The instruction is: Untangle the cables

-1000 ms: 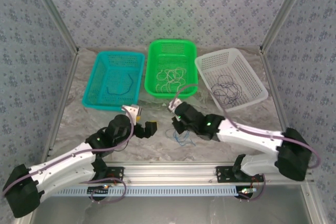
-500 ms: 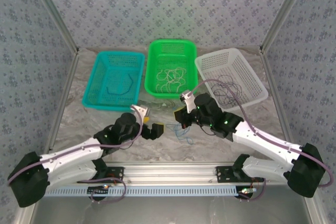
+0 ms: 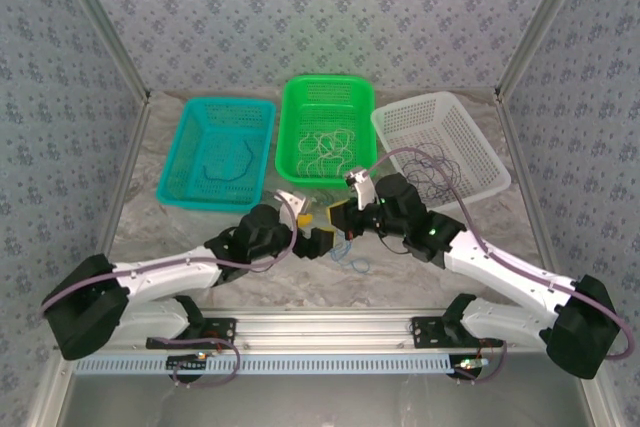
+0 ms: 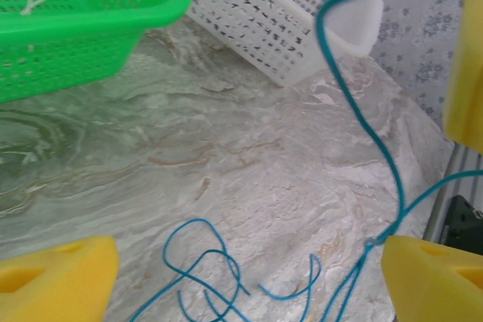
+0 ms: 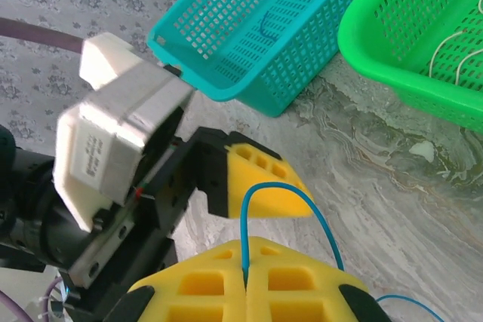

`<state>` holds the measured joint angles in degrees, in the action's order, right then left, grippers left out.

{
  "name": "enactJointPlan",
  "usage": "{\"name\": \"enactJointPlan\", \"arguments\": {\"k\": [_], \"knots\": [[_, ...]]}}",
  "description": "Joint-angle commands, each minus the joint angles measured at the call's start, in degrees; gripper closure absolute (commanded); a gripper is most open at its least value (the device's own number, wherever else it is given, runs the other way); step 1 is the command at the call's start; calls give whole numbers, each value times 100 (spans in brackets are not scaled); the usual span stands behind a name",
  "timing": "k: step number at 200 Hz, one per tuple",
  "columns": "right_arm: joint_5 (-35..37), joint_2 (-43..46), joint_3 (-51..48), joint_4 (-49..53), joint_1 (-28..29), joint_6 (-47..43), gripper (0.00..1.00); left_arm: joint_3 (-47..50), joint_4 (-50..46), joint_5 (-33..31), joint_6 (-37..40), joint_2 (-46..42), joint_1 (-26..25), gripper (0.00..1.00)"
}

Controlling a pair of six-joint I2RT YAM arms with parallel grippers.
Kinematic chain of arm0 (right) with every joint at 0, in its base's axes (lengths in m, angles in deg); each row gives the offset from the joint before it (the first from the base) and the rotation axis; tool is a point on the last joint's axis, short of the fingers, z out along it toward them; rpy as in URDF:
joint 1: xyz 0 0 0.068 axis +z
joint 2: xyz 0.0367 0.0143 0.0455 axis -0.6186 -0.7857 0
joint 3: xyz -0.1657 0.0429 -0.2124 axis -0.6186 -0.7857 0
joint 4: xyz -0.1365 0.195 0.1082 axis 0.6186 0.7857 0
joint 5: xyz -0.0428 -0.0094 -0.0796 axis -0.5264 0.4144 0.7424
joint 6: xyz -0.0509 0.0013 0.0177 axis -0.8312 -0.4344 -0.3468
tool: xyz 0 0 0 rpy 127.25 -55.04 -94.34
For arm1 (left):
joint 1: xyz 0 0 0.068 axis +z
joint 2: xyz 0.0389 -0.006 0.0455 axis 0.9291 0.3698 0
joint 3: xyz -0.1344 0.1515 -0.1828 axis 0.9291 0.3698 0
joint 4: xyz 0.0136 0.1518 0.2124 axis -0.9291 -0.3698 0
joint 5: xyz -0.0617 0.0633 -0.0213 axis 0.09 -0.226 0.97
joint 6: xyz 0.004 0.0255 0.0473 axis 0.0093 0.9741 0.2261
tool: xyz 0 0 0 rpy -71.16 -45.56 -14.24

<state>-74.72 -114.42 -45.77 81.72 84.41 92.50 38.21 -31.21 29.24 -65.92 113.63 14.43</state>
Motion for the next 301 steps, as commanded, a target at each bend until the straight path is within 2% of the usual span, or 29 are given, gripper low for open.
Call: {"name": "enactJointPlan", "arguments": {"k": [1, 39, 77, 93, 119, 128, 145, 201, 246, 301], "knots": [[-85, 142, -83, -227, -32, 159, 100, -200, 523, 262, -92, 158, -104, 11], [-124, 173, -197, -403, -45, 286, 100, -337, 709, 245, -128, 429, -159, 13], [-115, 331, -288, -466, -42, 377, 100, -411, 862, 146, -165, 646, -159, 24], [-74, 433, -378, -473, -49, 422, 100, -420, 921, 135, -172, 681, -161, 40], [3, 608, -535, -502, -75, 493, 100, -430, 900, 65, -171, 701, -159, 79], [24, 655, -570, -498, -91, 510, 99, -428, 826, -15, -172, 691, -160, 87], [74, 690, -605, -388, -106, 490, 97, -449, 571, -221, -161, 630, -159, 94], [790, 697, -665, 1271, -104, 199, 96, -385, -611, -1150, 283, -250, -159, 98], [1036, 477, -630, 1973, -136, 29, 96, -453, -1277, -1638, 805, -1051, -161, 98], [1368, 244, -492, 2086, -127, -32, 98, -591, -1476, -1547, 1054, -1591, -159, 96]]}}
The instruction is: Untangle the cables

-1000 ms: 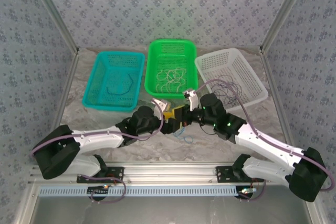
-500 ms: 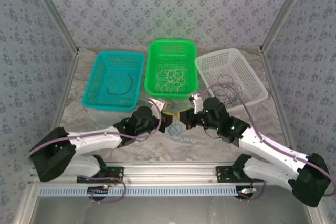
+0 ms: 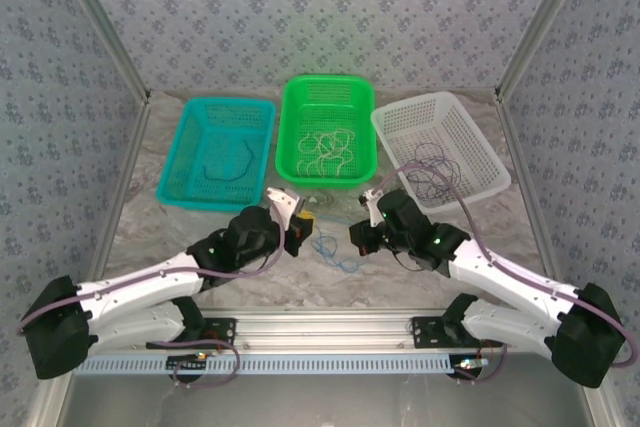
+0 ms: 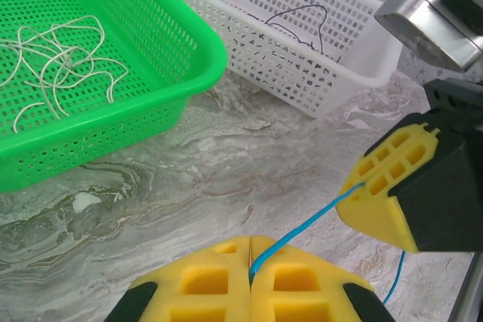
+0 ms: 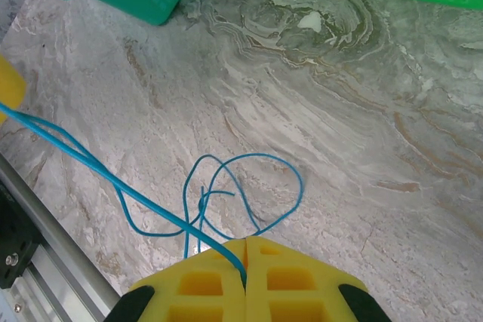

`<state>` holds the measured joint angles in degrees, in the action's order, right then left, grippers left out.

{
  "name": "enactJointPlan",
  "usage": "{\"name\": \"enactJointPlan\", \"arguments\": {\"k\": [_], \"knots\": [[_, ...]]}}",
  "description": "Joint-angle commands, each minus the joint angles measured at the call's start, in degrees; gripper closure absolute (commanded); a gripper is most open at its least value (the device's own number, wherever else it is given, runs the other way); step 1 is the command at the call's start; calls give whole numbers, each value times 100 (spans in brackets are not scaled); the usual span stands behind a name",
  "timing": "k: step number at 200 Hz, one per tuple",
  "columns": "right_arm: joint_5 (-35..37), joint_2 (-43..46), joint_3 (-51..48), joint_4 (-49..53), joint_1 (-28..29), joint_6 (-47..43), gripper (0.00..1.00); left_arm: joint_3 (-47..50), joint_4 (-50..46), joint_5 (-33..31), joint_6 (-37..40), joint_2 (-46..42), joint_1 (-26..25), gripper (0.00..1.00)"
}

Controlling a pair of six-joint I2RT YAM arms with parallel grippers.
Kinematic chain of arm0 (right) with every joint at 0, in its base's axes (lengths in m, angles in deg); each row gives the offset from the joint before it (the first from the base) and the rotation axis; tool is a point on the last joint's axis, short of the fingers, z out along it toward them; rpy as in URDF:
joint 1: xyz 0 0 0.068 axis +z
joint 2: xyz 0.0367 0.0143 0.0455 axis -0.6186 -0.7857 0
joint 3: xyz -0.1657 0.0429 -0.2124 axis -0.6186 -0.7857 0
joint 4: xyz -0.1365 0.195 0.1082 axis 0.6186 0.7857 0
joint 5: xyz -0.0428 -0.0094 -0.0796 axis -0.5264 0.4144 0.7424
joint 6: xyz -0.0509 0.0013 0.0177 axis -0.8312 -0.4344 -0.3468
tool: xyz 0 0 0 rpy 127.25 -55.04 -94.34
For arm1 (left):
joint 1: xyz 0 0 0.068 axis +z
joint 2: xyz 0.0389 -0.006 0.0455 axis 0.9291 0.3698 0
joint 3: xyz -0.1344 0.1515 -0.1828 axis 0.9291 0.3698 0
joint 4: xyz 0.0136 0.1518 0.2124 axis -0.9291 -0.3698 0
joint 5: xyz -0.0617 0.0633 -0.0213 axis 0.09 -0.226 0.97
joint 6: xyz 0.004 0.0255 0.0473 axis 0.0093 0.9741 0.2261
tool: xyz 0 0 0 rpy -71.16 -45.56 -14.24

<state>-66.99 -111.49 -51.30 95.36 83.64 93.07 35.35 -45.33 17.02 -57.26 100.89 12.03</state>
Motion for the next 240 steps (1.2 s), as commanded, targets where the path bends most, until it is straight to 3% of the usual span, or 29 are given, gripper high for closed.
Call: {"name": "enactJointPlan", "arguments": {"k": [1, 21, 36, 73, 127, 168, 205, 240], "knots": [[613, -47, 61, 727, -51, -94, 98, -307, -65, -323, 186, -317, 81, 97], [1230, -81, 223, 1035, -43, 8, 95, -268, -84, -332, 100, -399, 81, 97], [1789, -173, 342, 1362, -35, 153, 85, -194, 24, -272, -32, -502, 81, 98], [1995, -335, 261, 1207, -2, 358, 73, -107, 265, -52, -269, -868, 81, 98], [2034, -199, -15, -62, 452, 314, 34, -145, 264, 199, -658, -742, 81, 98], [1858, 23, -15, -380, 796, 126, 27, -198, 182, 117, -701, -665, 86, 97], [2264, 419, -64, 123, 780, 159, 23, -287, 97, 60, -607, -678, 81, 96], [2382, 686, -42, 667, 703, 322, 23, -402, -204, -394, -714, -648, 79, 96]]}}
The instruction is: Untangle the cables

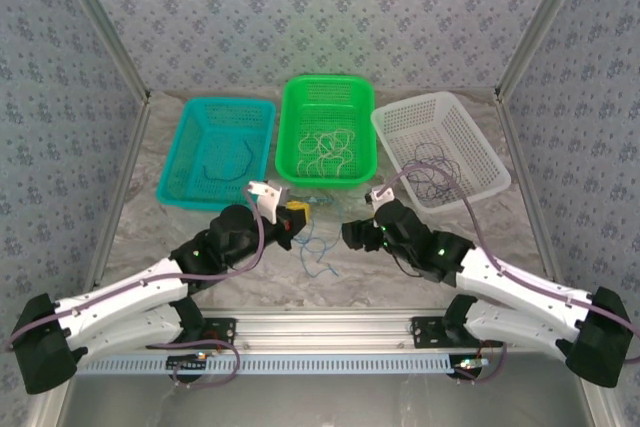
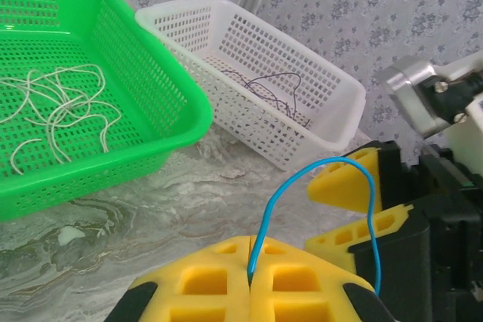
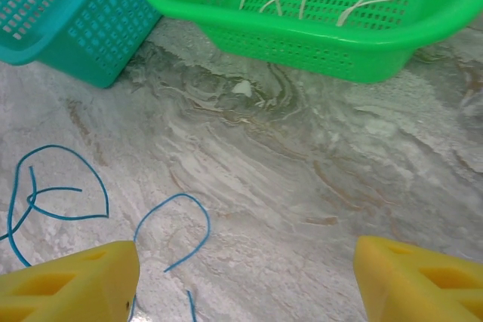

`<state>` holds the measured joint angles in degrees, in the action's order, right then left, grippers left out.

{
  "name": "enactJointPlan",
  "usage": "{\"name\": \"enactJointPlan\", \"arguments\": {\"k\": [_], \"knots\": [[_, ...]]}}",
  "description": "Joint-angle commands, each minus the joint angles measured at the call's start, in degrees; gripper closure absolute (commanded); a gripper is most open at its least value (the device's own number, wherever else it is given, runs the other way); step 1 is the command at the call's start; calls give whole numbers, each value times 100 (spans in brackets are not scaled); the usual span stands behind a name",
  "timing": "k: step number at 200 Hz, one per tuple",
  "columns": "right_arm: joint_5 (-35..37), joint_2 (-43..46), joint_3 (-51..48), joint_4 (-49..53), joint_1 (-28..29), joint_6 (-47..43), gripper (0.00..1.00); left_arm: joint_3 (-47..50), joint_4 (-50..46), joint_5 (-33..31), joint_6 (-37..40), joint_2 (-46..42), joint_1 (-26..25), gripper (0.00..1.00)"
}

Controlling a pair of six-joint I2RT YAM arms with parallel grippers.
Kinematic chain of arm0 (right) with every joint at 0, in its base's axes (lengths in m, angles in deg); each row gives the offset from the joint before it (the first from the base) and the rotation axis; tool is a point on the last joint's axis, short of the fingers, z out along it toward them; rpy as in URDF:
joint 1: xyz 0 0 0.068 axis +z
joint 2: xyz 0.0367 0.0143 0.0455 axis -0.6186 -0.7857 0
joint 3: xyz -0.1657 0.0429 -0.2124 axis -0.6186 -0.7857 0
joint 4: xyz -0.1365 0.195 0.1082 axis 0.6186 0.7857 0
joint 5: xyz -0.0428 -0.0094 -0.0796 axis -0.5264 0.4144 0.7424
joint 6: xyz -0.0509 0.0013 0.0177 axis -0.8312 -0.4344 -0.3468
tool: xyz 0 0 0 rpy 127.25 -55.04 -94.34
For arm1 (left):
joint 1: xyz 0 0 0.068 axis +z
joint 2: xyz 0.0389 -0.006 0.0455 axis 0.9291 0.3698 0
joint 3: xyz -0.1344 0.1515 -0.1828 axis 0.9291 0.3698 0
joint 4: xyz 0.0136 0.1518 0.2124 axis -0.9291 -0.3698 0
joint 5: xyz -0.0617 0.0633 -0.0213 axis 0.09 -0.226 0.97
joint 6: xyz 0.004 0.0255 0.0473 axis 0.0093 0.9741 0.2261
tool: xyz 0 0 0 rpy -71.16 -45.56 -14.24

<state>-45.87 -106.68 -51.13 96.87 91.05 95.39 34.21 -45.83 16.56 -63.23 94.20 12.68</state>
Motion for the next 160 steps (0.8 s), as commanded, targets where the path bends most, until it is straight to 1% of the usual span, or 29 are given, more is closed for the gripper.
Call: {"name": "enactJointPlan", "arguments": {"k": [1, 50, 69, 82, 95, 119, 142, 160], "knots": [[261, 213, -60, 518, -37, 91, 23, -295, -159, -351, -125, 23, 15, 96], [-241, 727, -451, -242, 145, -240, 20, -440, -148, -415, -303, 246, 16, 96], [-251, 785, -538, -439, 144, -219, 18, -507, -91, -340, -340, 337, 16, 96], [-248, 717, -611, -780, 143, -198, 16, -550, -1, -227, -392, 418, 16, 96], [-228, 508, -686, -1185, 131, -160, 14, -584, 129, -81, -459, 510, 13, 96], [-110, -186, -573, -1767, 119, -32, 13, -641, 368, 187, -593, 681, -6, 97], [326, -848, -317, -1867, 80, 184, 14, -707, 415, 253, -599, 720, -79, 97], [411, -1292, -189, -1867, -36, 414, 18, -712, 447, 237, -599, 631, -99, 97]]}}
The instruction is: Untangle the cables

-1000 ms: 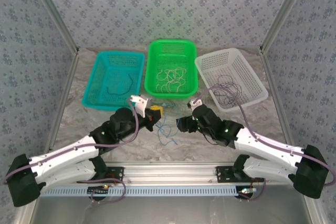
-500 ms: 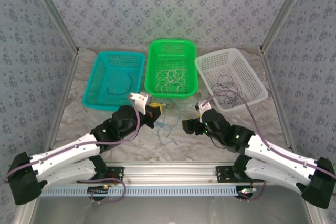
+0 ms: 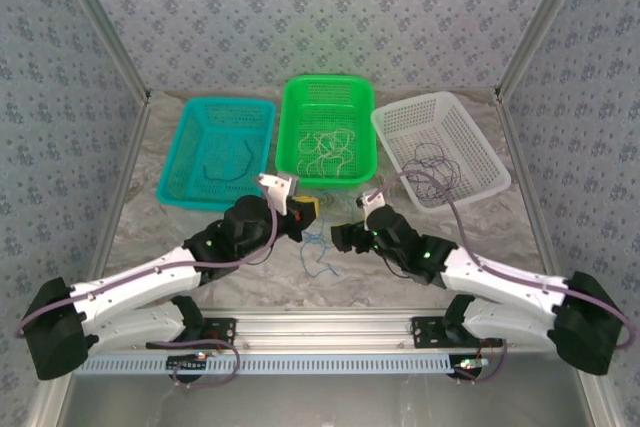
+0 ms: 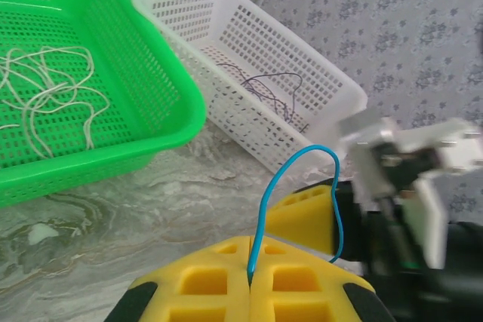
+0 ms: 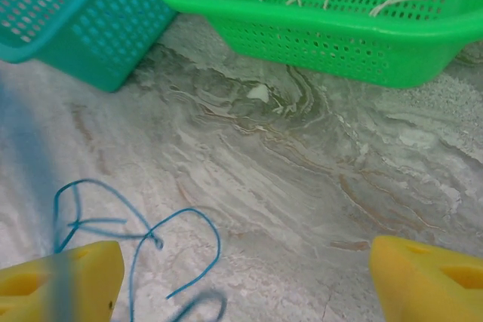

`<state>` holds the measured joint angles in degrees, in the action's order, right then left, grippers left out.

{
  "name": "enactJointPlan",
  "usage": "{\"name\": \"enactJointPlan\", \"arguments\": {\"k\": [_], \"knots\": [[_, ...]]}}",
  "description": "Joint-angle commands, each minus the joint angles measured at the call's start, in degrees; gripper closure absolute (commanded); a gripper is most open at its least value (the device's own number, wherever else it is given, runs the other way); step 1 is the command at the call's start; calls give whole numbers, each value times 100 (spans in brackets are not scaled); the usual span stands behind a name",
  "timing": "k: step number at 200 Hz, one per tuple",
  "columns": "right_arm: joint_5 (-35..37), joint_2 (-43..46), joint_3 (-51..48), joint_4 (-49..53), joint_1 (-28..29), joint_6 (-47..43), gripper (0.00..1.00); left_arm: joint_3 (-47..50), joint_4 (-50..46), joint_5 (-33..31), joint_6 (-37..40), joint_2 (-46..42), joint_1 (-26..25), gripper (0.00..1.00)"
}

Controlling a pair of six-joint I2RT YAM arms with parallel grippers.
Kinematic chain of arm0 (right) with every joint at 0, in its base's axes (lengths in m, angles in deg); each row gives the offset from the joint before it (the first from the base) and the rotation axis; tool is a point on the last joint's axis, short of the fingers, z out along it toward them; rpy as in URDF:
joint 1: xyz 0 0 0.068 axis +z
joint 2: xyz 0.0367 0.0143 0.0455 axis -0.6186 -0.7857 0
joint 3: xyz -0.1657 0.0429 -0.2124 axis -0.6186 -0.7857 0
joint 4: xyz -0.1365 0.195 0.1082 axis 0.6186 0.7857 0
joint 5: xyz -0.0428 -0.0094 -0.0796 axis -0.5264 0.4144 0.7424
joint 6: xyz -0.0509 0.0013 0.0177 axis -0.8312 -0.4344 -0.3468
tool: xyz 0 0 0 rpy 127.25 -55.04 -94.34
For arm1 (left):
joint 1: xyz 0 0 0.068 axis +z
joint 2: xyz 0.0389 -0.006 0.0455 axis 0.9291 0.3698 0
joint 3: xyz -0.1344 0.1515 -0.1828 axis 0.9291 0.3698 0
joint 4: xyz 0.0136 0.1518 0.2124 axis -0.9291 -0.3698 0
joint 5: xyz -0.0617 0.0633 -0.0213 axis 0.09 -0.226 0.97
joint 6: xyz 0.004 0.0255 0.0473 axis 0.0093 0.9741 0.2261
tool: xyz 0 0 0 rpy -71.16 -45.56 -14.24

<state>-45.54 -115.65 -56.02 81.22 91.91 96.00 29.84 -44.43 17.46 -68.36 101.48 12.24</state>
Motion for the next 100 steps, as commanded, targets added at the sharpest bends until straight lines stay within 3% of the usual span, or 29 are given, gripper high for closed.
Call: {"name": "enactJointPlan", "arguments": {"k": [1, 30, 84, 100], "knots": [[378, -426, 312, -296, -122, 358, 19, -271, 309, 142, -81, -105, -55, 97], [250, -934, 332, -142, -140, 573, 29, -297, 292, -20, 14, -392, -55, 96], [376, -1320, 381, 727, -118, 642, 66, -512, 89, -140, 335, -659, -45, 95], [469, -1382, 411, 1119, -131, 637, 70, -567, -58, -224, 477, -781, -46, 95]]}}
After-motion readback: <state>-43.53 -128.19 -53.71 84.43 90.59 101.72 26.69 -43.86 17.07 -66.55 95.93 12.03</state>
